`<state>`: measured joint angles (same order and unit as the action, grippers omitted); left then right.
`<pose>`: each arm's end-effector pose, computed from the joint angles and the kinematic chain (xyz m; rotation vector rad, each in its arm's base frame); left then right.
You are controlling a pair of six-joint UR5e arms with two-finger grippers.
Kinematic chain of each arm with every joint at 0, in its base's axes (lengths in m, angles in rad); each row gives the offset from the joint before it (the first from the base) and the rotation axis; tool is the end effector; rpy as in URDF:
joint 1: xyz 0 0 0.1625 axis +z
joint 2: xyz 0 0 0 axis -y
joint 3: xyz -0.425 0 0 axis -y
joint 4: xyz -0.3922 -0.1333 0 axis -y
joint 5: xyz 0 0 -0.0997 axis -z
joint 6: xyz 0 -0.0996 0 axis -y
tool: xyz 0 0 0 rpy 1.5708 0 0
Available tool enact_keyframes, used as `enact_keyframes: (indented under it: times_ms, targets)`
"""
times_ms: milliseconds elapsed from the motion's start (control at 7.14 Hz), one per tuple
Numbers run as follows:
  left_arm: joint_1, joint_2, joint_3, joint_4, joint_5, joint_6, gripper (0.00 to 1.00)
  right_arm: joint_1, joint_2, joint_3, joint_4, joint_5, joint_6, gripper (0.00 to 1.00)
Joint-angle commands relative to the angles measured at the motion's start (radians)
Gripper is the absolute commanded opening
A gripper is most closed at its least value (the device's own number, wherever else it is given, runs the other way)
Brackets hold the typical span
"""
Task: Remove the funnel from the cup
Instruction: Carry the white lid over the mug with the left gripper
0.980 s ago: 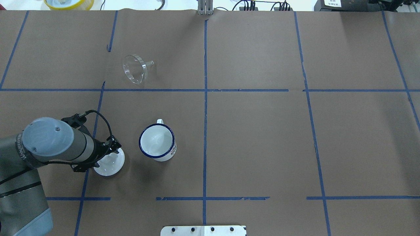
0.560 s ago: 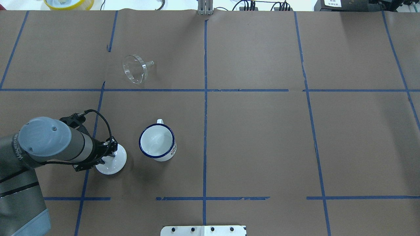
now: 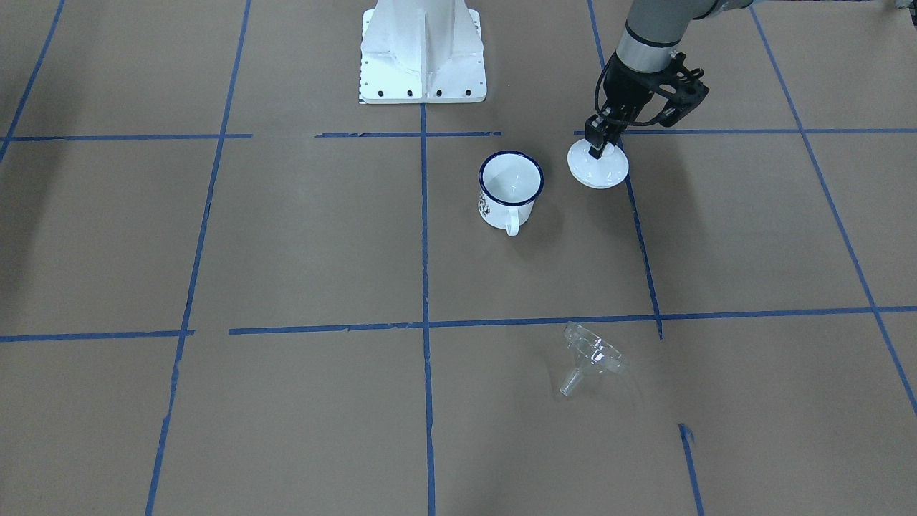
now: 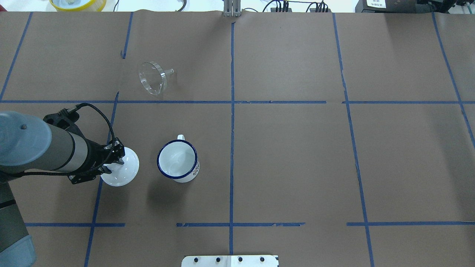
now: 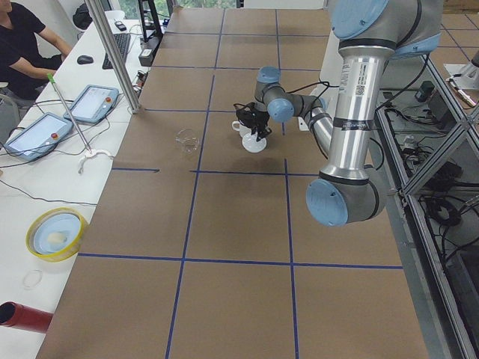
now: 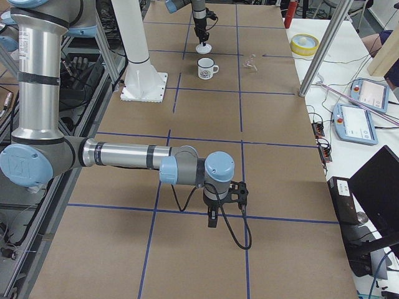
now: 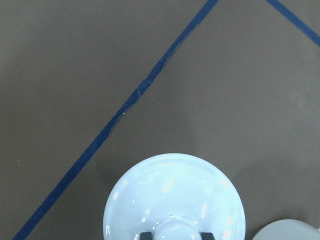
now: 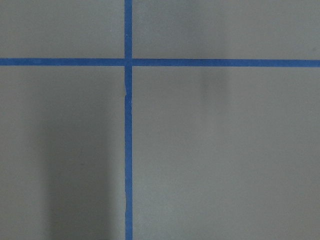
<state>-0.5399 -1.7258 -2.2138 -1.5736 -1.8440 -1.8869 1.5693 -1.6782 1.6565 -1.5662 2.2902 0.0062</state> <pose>0.3550 -0.3368 0.2968 -0.1715 0.8372 -0.6954 0.0670 -0.4451 0.6702 -0.0191 -0.7193 0.0107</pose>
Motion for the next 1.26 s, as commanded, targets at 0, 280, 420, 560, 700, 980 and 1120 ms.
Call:
enact_keyframes:
  times_ms: [0, 280, 420, 560, 700, 980, 1120]
  targets:
    - [-0.002, -0.221, 0.012, 0.254, -0.041, 0.003, 0.0, 0.0, 0.0, -0.001, 0.0, 0.0, 0.0, 1.0]
    - [0.006, -0.319, 0.077, 0.296, -0.075, 0.0, 0.0, 0.0, 0.0, 0.0, 0.0, 0.0, 0.0, 1.0]
    - [0.006, -0.363, 0.129, 0.296, -0.075, 0.0, 0.0, 0.0, 0.0, 0.0, 0.0, 0.0, 0.0, 1.0]
    - [0.008, -0.414, 0.197, 0.293, -0.075, 0.0, 0.0, 0.0, 0.0, -0.001, 0.0, 0.0, 0.0, 1.0]
    - [0.009, -0.425, 0.209, 0.29, -0.075, 0.0, 0.0, 0.0, 0.0, 0.0, 0.0, 0.0, 0.0, 1.0]
    - [0.009, -0.445, 0.23, 0.287, -0.069, 0.005, 0.0, 0.0, 0.0, 0.0, 0.0, 0.0, 0.0, 1.0]
    - [0.009, -0.449, 0.232, 0.285, -0.069, 0.006, 0.0, 0.0, 0.0, 0.0, 0.0, 0.0, 0.0, 1.0]
